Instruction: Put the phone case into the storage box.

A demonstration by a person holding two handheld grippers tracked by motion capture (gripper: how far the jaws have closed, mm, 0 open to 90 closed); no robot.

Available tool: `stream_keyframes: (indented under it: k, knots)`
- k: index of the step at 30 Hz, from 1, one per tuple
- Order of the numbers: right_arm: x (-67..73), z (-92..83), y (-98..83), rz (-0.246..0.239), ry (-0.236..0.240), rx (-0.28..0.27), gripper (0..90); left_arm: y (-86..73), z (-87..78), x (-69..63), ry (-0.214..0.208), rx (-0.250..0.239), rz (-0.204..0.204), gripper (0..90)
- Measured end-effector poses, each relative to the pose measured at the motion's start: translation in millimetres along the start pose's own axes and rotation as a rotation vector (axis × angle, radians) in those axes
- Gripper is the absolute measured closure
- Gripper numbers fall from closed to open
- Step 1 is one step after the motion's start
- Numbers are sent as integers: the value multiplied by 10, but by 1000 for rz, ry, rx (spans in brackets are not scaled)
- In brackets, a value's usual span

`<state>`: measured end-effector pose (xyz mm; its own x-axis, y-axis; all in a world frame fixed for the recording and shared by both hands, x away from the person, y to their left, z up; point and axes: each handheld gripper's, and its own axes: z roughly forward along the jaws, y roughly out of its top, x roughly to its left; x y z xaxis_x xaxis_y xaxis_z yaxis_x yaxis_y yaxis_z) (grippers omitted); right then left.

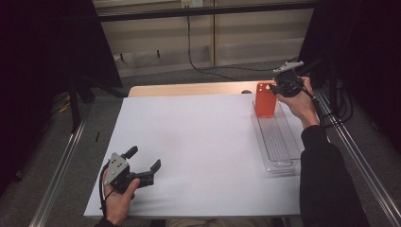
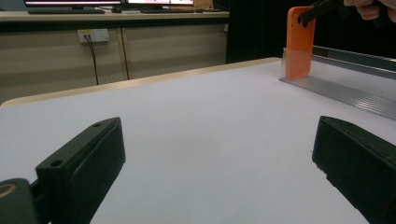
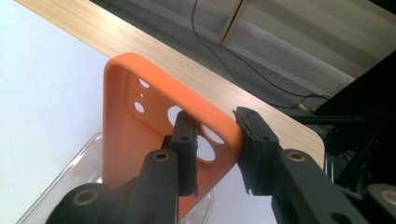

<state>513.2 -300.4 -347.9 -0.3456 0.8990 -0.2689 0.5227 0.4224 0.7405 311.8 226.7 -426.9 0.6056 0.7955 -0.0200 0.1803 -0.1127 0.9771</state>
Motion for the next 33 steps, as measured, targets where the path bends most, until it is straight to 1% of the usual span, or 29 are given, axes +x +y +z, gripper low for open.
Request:
stream_keyframes:
  k: [6, 8, 15, 19, 26, 28, 33]
  knots:
    - [-18, 19, 0, 15, 7, 0, 693, 1, -3, 1, 2, -1, -2, 25]
    - [-19, 23, 2, 8, 6, 2, 690, 2, -3, 0, 1, -3, -2, 25]
    - [-32, 39, 4, 20, 13, 1, 681, 3, -3, 0, -1, 2, 6, 25]
    - [-37, 52, -2, 27, 17, -3, 670, -1, 0, 4, 2, -1, -3, 25]
    - [-23, 77, 0, 37, 13, -5, 621, 5, -5, 5, 2, 1, 2, 25]
    - [-21, 85, 2, 46, 12, -7, 613, 3, -4, 1, 3, -5, -7, 25]
    - [-30, 88, -2, 58, 14, -9, 588, 3, -4, 1, 3, -5, -6, 25]
